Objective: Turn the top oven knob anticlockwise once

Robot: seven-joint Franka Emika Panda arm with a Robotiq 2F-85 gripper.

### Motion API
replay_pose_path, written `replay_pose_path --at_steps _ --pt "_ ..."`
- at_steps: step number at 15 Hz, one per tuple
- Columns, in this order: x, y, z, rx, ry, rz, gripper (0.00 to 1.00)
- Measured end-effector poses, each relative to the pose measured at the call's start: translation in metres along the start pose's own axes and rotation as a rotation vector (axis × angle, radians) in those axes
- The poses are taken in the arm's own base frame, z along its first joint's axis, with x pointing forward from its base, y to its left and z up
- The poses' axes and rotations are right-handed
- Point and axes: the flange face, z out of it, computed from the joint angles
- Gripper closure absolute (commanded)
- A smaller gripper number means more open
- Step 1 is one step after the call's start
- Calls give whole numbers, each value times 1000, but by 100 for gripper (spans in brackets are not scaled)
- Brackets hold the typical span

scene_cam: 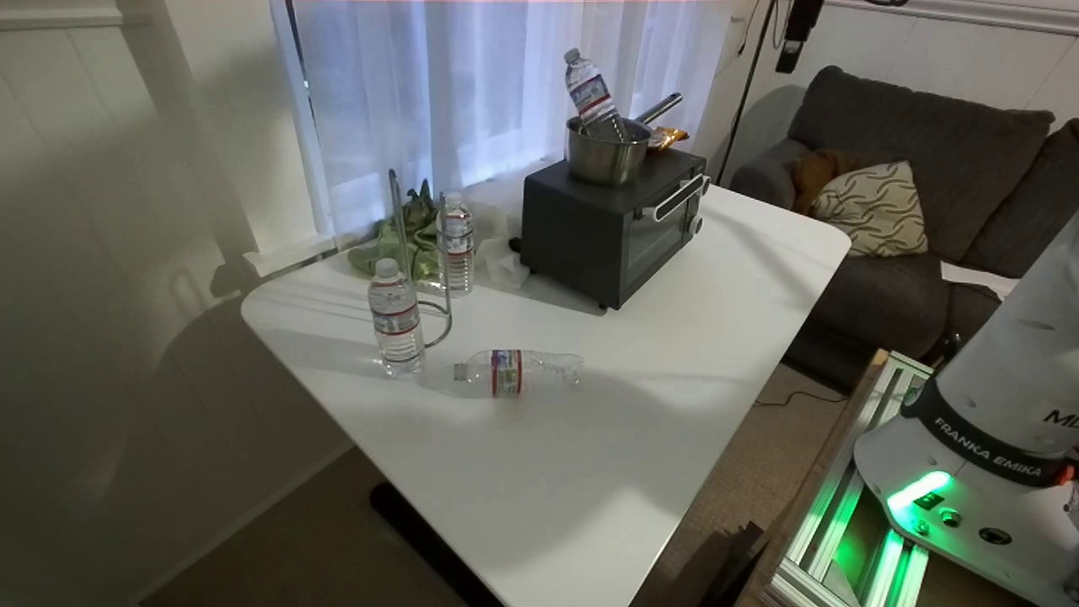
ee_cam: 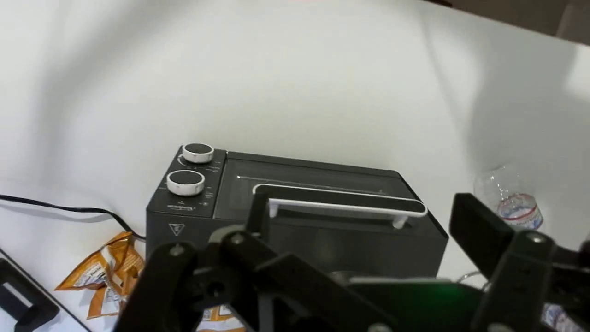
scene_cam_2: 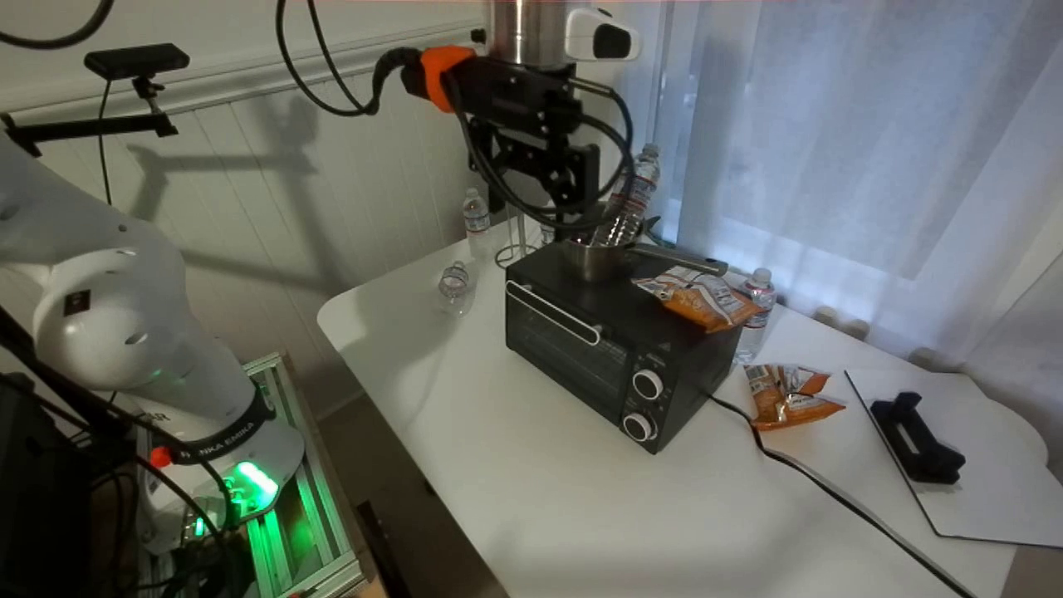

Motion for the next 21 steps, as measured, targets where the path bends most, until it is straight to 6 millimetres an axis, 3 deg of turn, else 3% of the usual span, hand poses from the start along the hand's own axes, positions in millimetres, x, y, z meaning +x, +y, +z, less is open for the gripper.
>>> replay_pose_path --at_steps 4,10,13,15,21 --pt "-7 63 17 -1 -62 -107 0" --pt "12 124 100 10 -133 -107 0" --pt "31 139 145 28 -78 -63 0" --pt "41 144 164 57 -62 -42 0" --pt "44 148 164 56 -54 -37 0"
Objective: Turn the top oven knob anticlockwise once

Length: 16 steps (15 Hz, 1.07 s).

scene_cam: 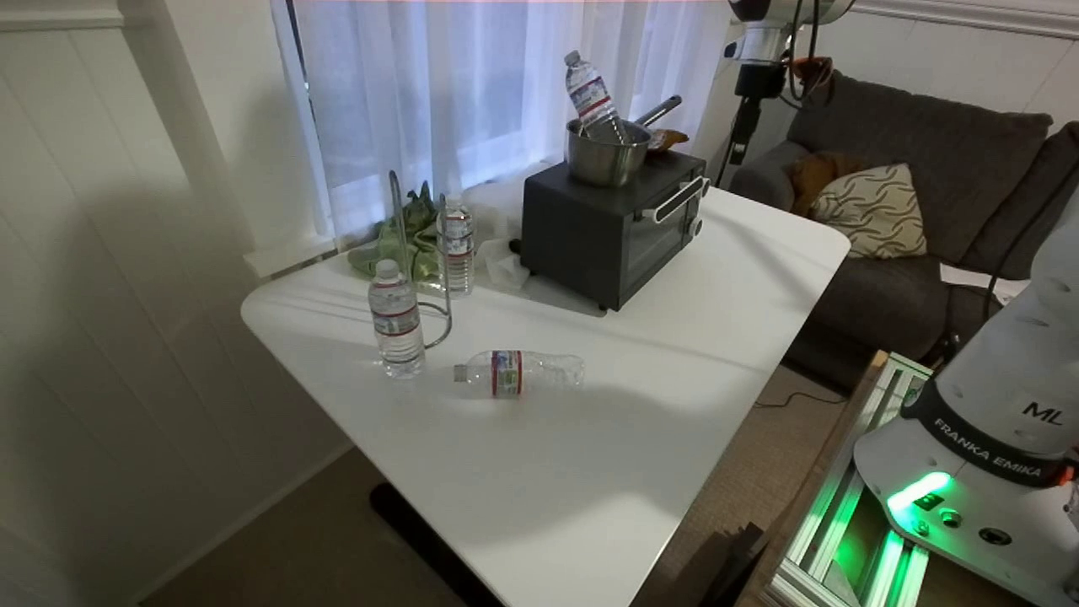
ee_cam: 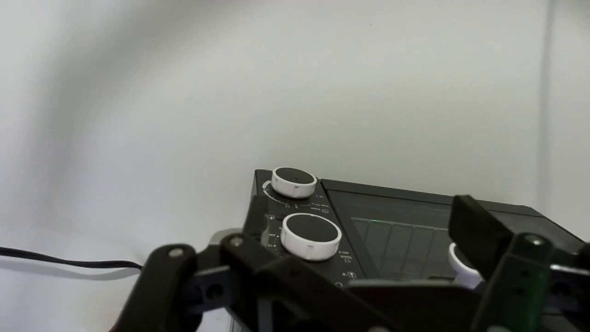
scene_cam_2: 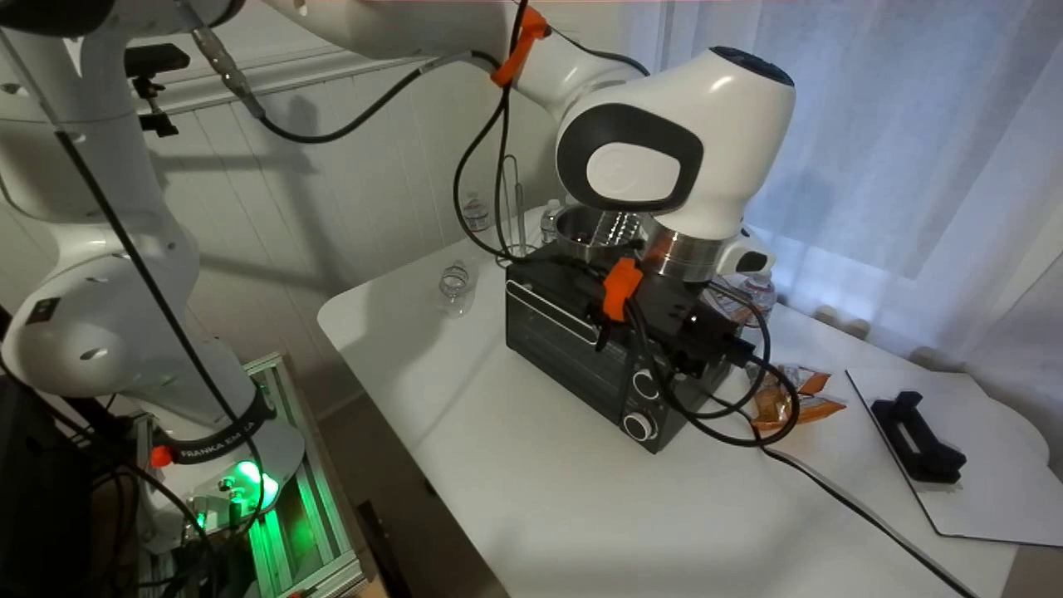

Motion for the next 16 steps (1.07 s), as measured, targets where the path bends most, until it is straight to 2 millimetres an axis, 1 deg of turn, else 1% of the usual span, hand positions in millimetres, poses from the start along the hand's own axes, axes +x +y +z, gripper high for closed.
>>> replay_pose_path --at_steps 2,5,6,8,9,13,16 --pt "1 3 7 17 -10 -1 0" --pt "-1 20 24 37 -22 26 0" --pt "-2 28 29 43 -22 40 21" --pt "-5 42 36 58 -18 66 32" --pt "-6 49 38 66 -12 77 41" --pt "-5 68 35 86 10 111 69" --pt "1 78 36 97 20 123 89"
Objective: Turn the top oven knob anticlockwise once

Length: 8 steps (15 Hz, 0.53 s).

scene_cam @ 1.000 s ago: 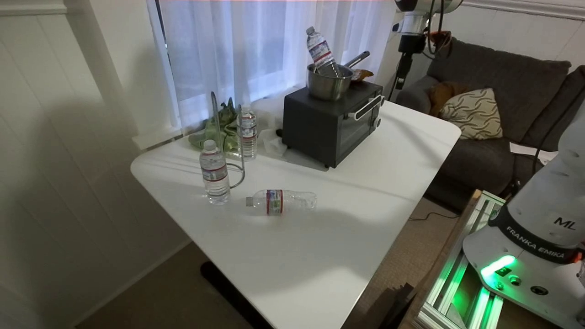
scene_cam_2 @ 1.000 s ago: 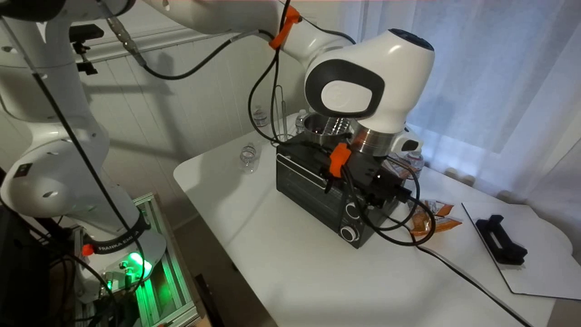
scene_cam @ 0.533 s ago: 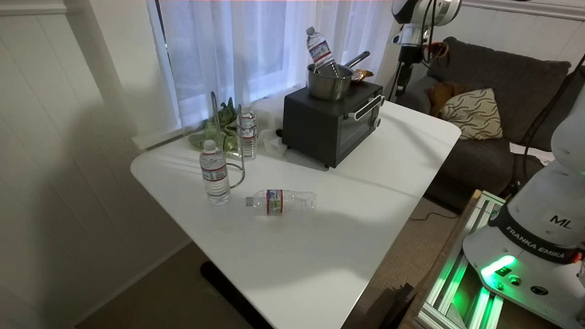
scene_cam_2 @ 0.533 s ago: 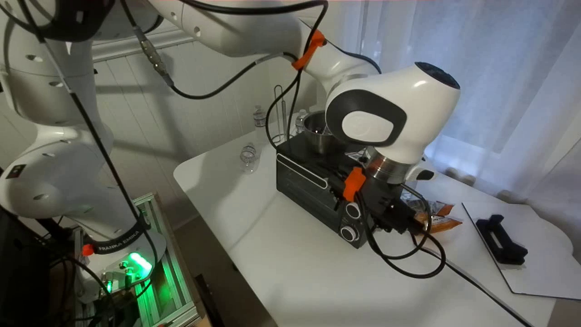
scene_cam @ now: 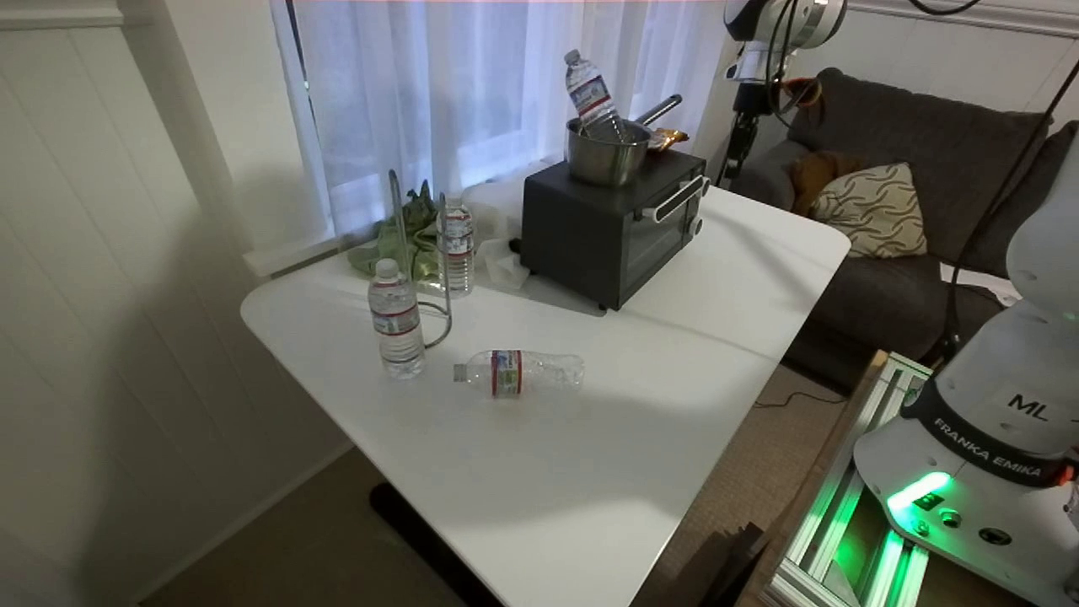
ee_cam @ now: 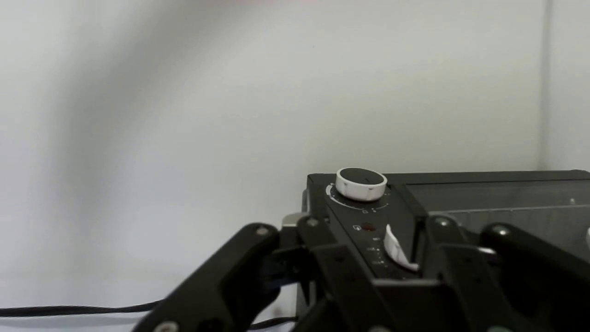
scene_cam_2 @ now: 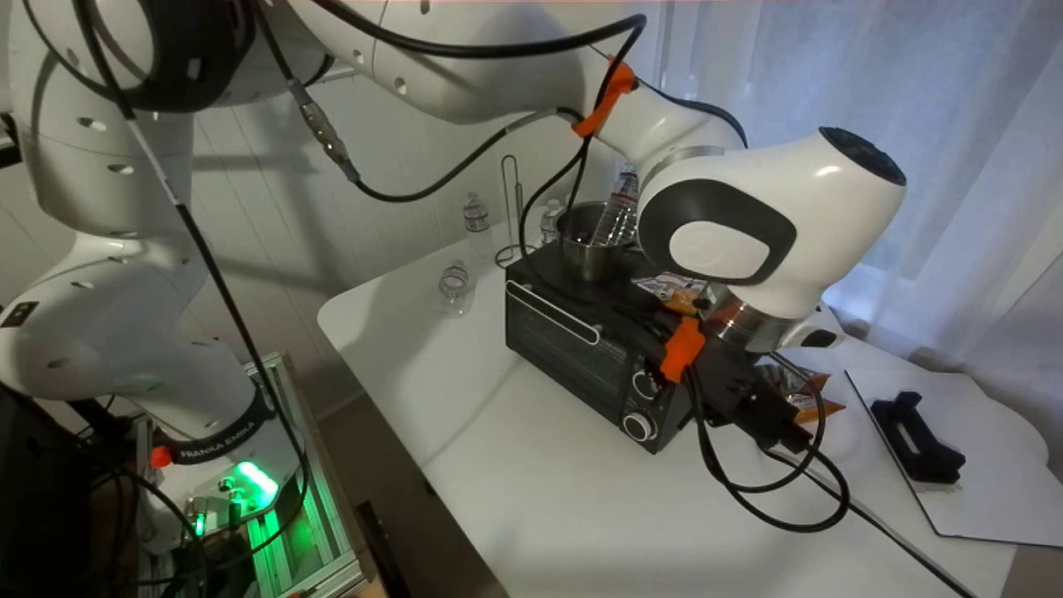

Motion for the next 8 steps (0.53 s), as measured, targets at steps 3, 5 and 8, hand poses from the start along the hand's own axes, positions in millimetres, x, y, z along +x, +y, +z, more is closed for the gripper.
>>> replay_pose_path --at_steps 3,5,8 --pt "10 6 10 24 -1 1 100" --pt "17 8 19 55 -8 -3 100" --pt "26 9 32 101 -21 -9 100"
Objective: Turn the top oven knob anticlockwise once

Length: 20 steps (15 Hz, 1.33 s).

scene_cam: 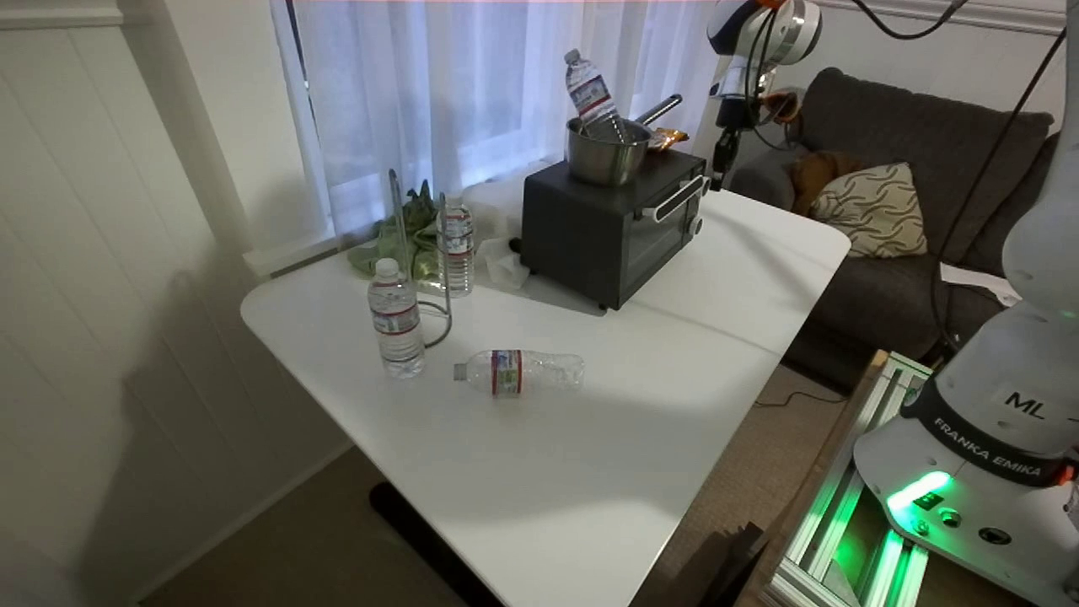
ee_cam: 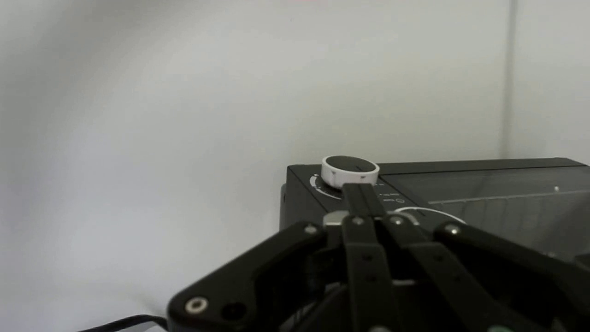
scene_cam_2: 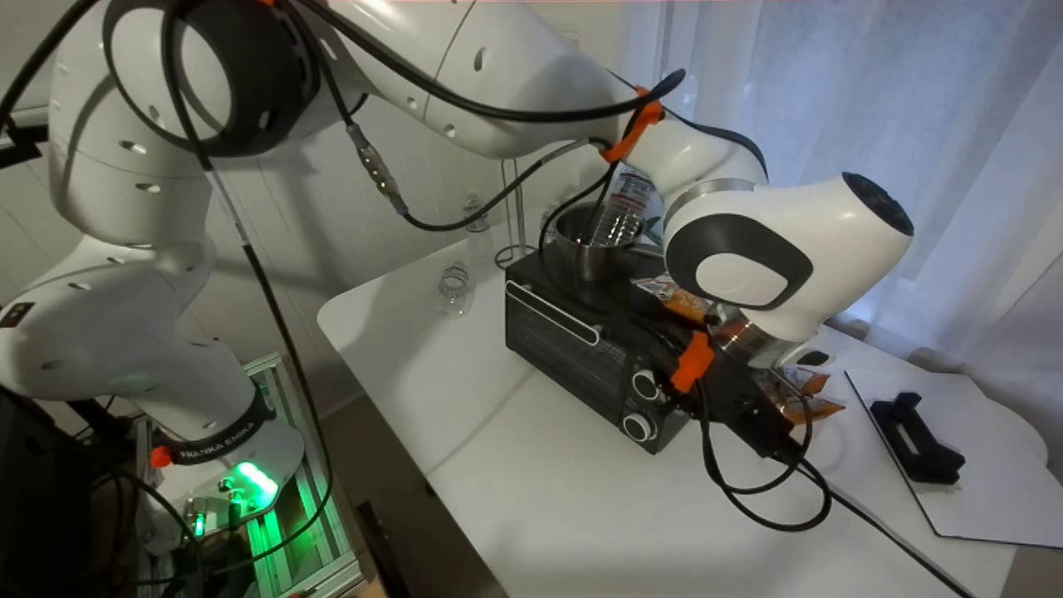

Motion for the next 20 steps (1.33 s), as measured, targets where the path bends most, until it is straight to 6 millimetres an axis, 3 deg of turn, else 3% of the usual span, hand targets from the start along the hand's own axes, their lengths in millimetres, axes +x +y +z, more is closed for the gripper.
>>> replay_pose_path --at_steps 5,20 --pt "7 3 8 74 -26 -6 100" --pt "9 14 -8 157 29 -7 100"
